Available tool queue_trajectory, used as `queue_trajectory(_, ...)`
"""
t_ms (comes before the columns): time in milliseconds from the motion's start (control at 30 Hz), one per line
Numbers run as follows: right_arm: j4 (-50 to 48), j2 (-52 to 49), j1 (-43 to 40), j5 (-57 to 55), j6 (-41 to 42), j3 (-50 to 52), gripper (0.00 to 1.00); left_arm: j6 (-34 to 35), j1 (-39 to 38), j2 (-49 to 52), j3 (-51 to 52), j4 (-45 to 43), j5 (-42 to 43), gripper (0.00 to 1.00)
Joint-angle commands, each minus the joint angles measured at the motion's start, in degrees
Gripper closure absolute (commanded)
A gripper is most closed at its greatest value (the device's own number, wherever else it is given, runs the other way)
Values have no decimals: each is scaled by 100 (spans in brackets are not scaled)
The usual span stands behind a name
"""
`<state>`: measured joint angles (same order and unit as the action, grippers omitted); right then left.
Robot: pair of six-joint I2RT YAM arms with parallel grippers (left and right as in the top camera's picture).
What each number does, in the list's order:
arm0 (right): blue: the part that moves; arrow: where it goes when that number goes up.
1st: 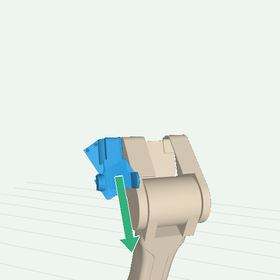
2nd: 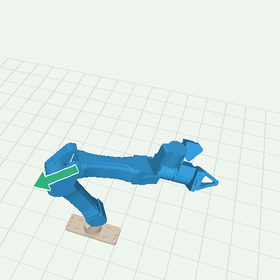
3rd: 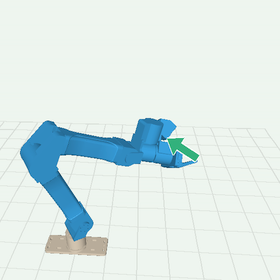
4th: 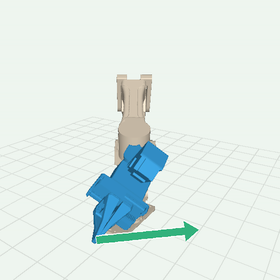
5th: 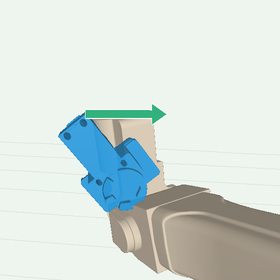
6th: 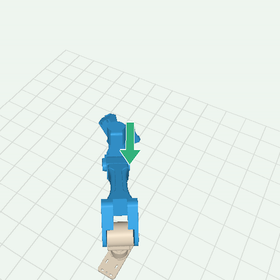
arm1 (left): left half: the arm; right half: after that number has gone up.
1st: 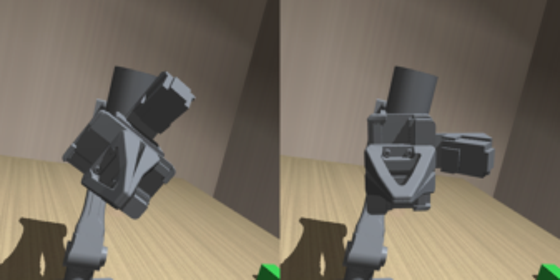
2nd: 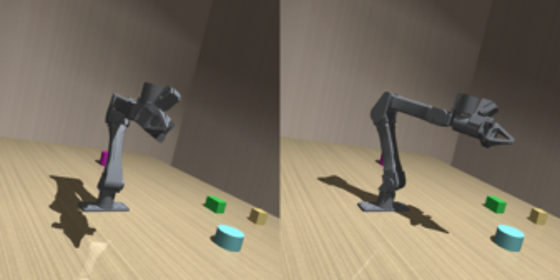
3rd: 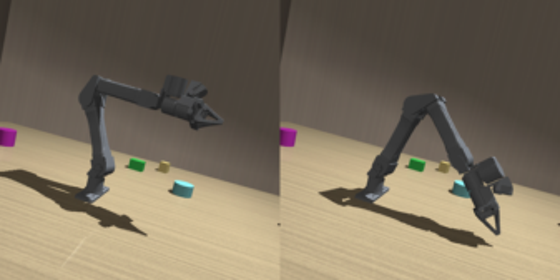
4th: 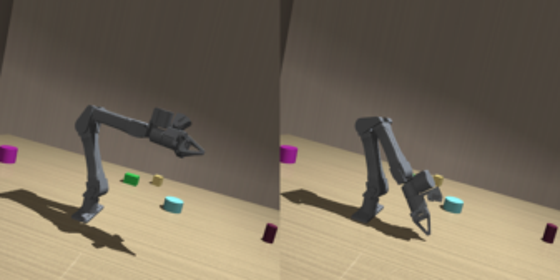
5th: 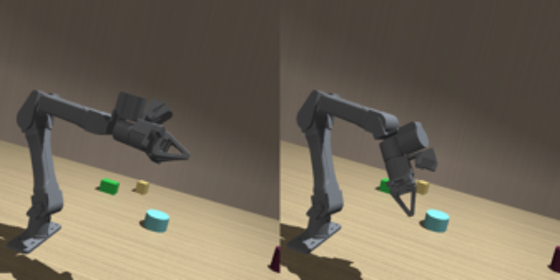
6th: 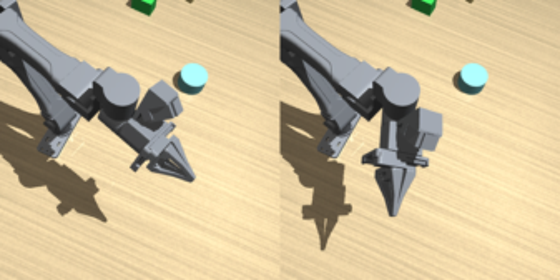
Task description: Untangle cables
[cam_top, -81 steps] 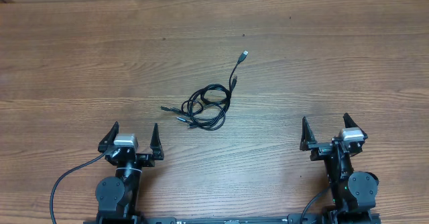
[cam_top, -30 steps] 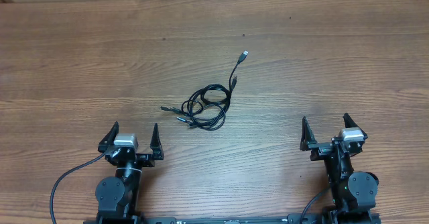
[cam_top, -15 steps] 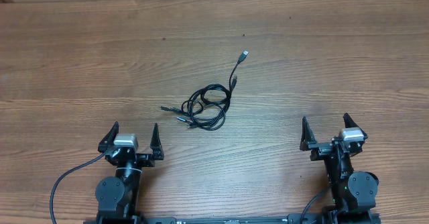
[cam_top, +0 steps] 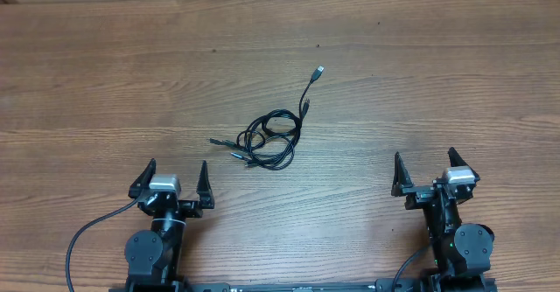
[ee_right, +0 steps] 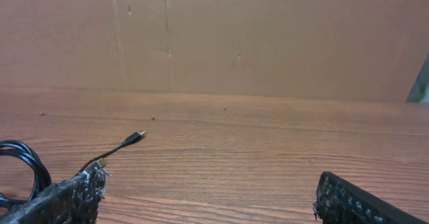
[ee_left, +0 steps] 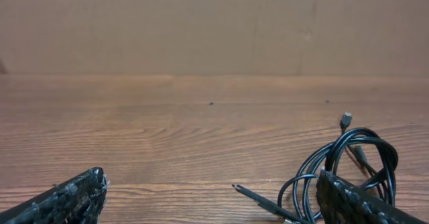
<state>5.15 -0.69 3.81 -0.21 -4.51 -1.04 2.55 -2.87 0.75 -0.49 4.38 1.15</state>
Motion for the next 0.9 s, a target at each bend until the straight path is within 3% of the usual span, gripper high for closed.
queue_trajectory(0,-33,52,-15,-28,-9,57,0,-66,26,-44,17,4,168,0)
queue_trajectory(500,-33,52,-15,-28,-9,57,0,-262,28,103,-625,826,164,0)
queue_trajectory(867,-33,52,-15,-28,-9,57,0,-391,26,1687,-1270,841,240,1)
